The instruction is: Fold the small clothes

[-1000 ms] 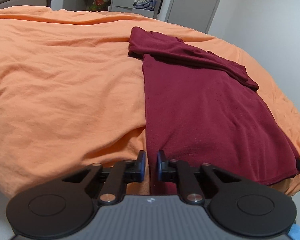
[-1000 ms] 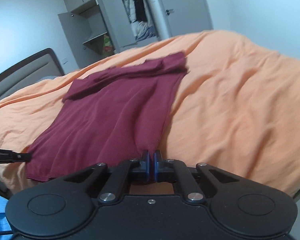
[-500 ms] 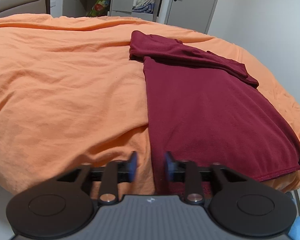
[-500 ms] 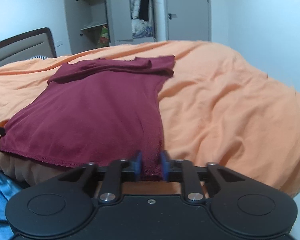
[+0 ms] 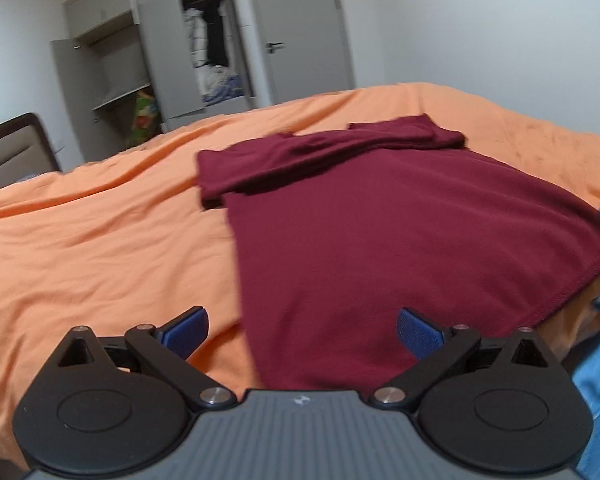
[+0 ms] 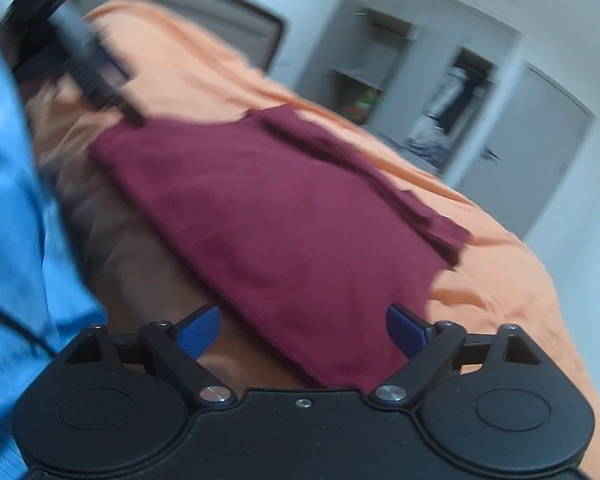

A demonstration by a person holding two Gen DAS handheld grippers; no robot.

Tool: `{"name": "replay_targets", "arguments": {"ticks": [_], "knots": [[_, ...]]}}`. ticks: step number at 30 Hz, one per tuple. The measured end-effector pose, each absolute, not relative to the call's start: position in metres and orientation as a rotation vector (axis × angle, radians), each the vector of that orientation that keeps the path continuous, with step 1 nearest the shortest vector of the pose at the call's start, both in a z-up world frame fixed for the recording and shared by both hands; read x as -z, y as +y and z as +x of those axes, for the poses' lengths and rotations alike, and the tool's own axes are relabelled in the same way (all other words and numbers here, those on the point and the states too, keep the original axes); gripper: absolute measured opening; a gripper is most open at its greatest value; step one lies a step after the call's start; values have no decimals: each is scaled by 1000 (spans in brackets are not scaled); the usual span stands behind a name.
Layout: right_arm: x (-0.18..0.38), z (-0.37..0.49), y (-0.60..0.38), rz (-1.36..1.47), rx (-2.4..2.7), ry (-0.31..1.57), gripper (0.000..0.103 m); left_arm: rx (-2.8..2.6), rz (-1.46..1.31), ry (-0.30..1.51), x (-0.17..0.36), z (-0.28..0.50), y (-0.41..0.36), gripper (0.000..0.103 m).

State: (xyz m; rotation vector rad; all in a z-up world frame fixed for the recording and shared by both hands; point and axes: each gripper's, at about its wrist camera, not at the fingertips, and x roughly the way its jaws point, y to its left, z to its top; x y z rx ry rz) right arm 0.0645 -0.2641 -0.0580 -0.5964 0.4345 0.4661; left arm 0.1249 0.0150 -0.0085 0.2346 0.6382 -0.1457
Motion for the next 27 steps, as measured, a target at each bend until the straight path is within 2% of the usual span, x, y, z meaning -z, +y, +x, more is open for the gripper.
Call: {"name": "replay_targets", "arguments": {"ticks": [5, 8, 10, 13, 20, 27], "knots": [[82, 65, -246, -786, -471, 400, 77, 228, 188, 644, 9, 132, -1, 103], [89, 63, -240, -850, -468, 370, 58, 258, 173, 625, 7, 132, -7, 103], [87, 64, -238, -860, -464, 353, 34, 288, 166, 613, 6, 131, -11, 103], [76, 67, -242, -814, -475, 327, 16, 337, 177, 595, 6, 128, -15, 103], [9, 100, -254, -502, -521, 423, 15, 533, 145, 517, -4, 116, -33, 103], [-40, 125, -264, -364, -558, 440, 13, 500, 356, 489, 13, 108, -81, 103]]}}
